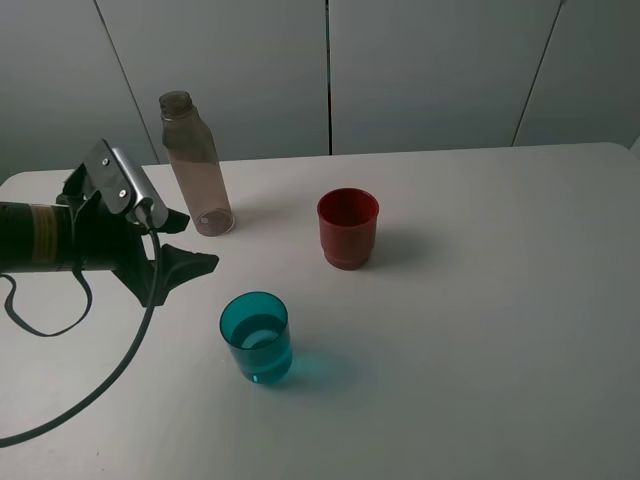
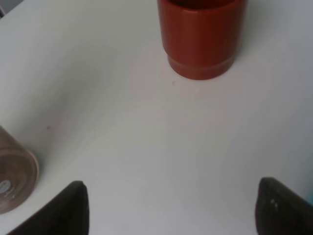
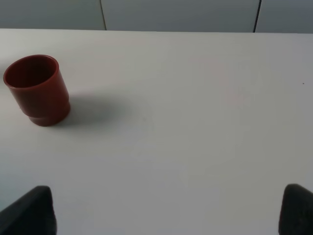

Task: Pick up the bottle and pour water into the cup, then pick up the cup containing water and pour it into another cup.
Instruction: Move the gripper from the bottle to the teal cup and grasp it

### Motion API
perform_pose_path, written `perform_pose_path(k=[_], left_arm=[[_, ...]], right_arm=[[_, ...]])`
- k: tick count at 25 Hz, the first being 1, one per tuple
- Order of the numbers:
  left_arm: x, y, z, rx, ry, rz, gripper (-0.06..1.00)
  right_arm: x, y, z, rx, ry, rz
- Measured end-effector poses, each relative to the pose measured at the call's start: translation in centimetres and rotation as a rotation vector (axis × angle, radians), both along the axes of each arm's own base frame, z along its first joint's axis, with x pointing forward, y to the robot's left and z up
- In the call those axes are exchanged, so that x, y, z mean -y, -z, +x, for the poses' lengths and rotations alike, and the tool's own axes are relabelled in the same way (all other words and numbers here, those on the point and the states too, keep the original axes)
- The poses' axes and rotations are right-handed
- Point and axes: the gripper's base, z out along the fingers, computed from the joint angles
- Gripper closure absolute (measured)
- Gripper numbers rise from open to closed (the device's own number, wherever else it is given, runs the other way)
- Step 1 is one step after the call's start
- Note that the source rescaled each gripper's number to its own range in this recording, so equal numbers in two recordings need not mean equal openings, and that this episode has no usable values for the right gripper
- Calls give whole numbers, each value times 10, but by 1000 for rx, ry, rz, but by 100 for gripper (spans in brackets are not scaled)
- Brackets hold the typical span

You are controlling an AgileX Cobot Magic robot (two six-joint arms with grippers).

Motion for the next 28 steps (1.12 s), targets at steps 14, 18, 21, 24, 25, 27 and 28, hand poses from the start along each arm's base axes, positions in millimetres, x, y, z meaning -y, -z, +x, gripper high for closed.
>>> perform_pose_path(k=[14, 18, 21, 24, 25, 27, 28], left_arm=[[-25, 2, -8, 33, 186, -11, 33], [-20, 10, -12, 25, 286, -27, 33], [-17, 23, -15, -30, 341, -72, 25], [-17, 35, -16, -60, 375, -67, 0], [-17, 37, -17, -60, 384, -63, -3], [-17, 37, -17, -46, 404, -51, -4], [-17, 37, -17, -40, 420, -43, -4]], right_arm=[[0, 0, 0, 0, 0, 0], [0, 0, 0, 0, 0, 0], [0, 0, 0, 0, 0, 0], [0, 0, 0, 0, 0, 0], [0, 0, 0, 0, 0, 0], [0, 0, 0, 0, 0, 0], [0, 0, 0, 0, 0, 0]])
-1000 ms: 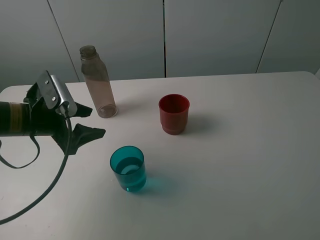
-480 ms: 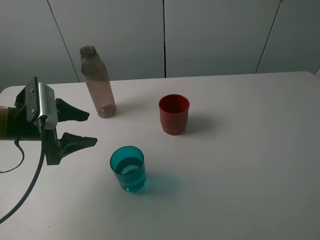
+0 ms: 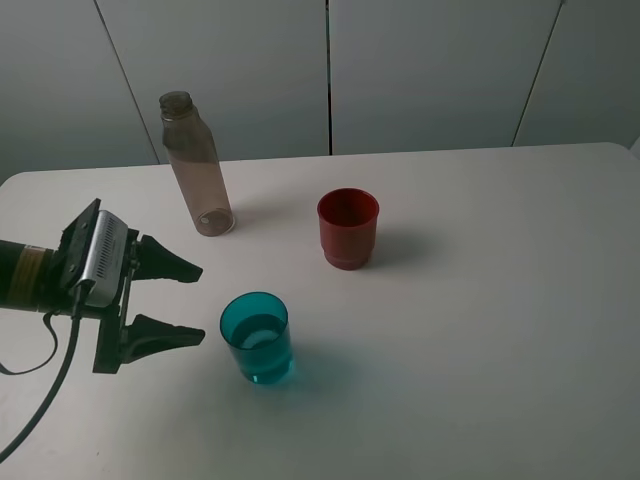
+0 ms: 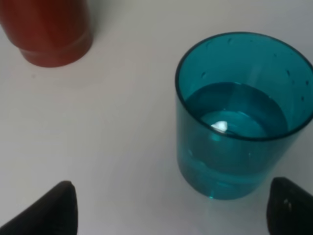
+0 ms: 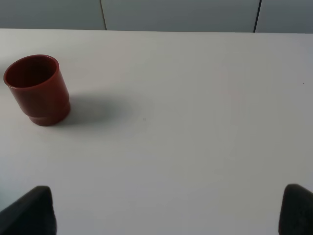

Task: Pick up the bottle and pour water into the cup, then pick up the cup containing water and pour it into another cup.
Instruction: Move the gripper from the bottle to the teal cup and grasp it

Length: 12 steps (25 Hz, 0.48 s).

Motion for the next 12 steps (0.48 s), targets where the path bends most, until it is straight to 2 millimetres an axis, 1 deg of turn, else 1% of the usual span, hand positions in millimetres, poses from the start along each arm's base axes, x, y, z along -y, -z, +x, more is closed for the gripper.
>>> perform_pose_path(k=[5, 12], left_arm=[[-1, 3, 3, 19, 62, 43, -5], [2, 21, 11, -4, 108, 48, -5]], right_arm=[[0, 0, 0, 0, 0, 0], [0, 0, 0, 0, 0, 0]])
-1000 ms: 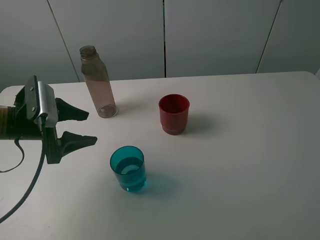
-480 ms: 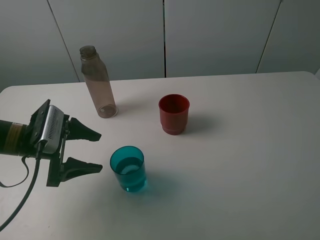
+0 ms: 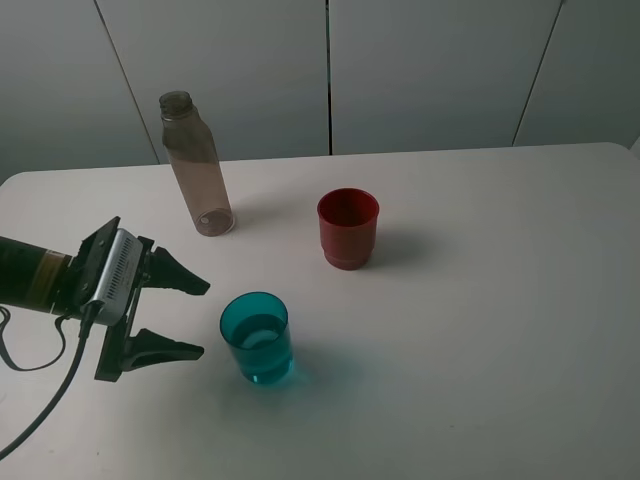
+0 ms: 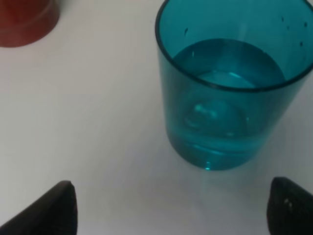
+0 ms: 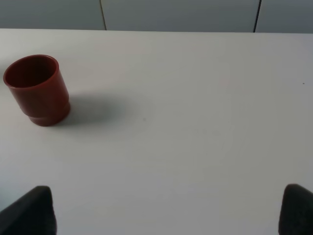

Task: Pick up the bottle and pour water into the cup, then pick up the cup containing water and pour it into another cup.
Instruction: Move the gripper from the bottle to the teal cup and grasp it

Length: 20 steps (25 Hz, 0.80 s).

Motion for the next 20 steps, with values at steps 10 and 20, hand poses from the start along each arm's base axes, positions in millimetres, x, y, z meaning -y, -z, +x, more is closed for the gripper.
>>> perform_pose_path(k=[10, 20], left_arm=[[20, 2, 3, -11, 76, -37, -5], [38, 6, -5, -40, 140, -32, -5]], right_arm=[[0, 0, 0, 0, 0, 0], [0, 0, 0, 0, 0, 0]])
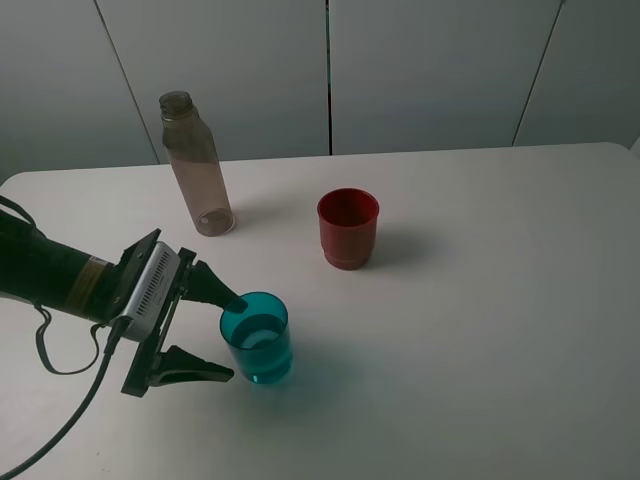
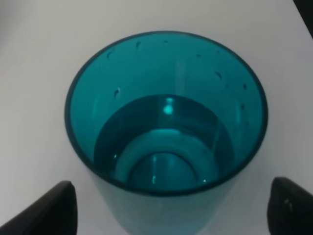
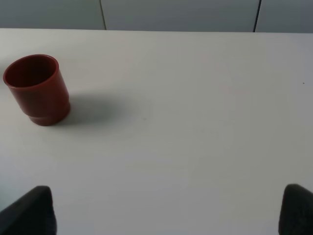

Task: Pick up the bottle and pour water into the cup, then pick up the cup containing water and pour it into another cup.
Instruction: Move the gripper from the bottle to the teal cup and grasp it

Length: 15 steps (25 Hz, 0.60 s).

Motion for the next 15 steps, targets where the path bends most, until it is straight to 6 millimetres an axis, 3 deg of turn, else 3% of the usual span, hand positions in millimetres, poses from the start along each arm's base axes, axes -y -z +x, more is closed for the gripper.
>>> perform_pose_path(k=[15], left_arm=[[10, -3, 6, 50, 1, -8, -5]], right_arm=[[0, 0, 0, 0, 0, 0]])
